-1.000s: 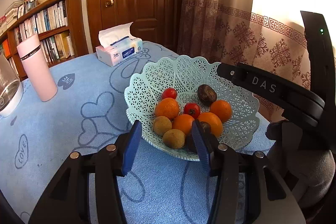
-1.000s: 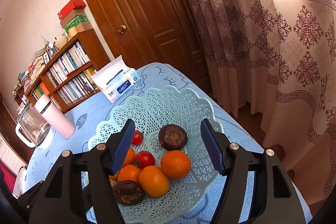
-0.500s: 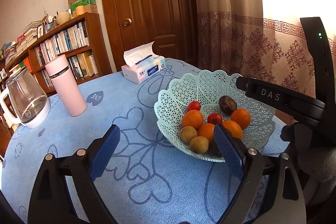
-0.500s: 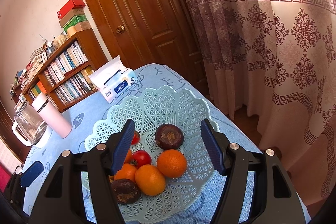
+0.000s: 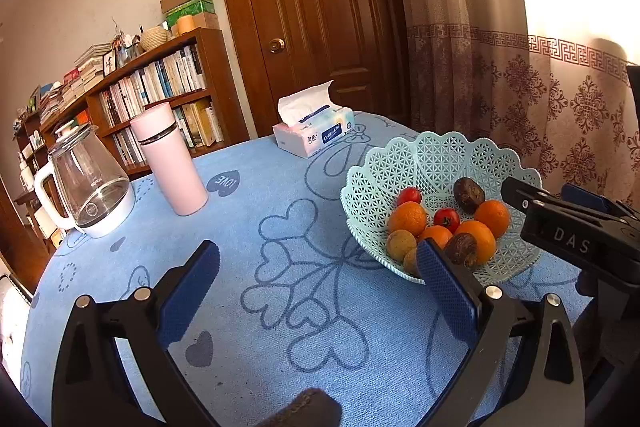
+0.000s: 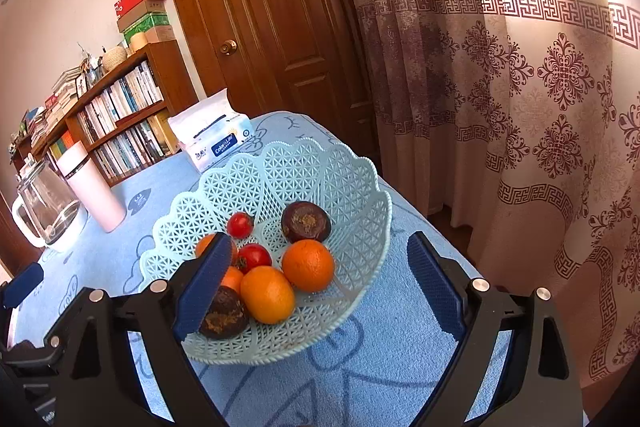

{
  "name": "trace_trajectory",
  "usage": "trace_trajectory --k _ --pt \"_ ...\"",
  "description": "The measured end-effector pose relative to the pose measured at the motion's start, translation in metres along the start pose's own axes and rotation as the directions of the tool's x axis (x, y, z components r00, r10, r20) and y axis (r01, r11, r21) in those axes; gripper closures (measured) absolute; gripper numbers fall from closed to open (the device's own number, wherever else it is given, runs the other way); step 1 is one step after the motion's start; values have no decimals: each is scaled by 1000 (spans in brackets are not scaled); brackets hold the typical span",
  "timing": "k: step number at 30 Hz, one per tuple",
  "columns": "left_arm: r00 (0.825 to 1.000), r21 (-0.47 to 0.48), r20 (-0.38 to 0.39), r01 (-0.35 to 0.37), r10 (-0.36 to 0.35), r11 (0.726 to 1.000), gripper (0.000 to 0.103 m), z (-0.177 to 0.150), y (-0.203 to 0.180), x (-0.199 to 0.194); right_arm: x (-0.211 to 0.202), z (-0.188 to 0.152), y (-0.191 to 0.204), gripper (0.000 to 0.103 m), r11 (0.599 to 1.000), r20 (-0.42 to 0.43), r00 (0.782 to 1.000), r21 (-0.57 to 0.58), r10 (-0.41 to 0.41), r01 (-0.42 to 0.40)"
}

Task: Organize fruits

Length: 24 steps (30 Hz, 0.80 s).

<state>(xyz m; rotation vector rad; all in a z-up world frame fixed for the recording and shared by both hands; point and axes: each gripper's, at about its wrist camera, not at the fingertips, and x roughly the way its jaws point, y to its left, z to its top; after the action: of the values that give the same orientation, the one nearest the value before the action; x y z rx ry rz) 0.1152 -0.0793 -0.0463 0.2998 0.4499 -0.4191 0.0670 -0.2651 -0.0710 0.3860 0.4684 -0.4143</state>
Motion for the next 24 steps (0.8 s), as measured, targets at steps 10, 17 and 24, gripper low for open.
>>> trace_trajectory --k 10,17,24 --pt "998 -22 -10 -61 61 998 5 -3 10 -2 -16 -19 18 8 990 14 997 -120 -70 71" --pt "997 -27 -20 -76 76 997 5 -5 13 0 -15 -22 26 7 983 22 996 -160 -91 93" --pt "996 -25 -29 -81 80 996 5 -6 14 3 -14 -23 29 5 976 24 993 -181 -119 121"
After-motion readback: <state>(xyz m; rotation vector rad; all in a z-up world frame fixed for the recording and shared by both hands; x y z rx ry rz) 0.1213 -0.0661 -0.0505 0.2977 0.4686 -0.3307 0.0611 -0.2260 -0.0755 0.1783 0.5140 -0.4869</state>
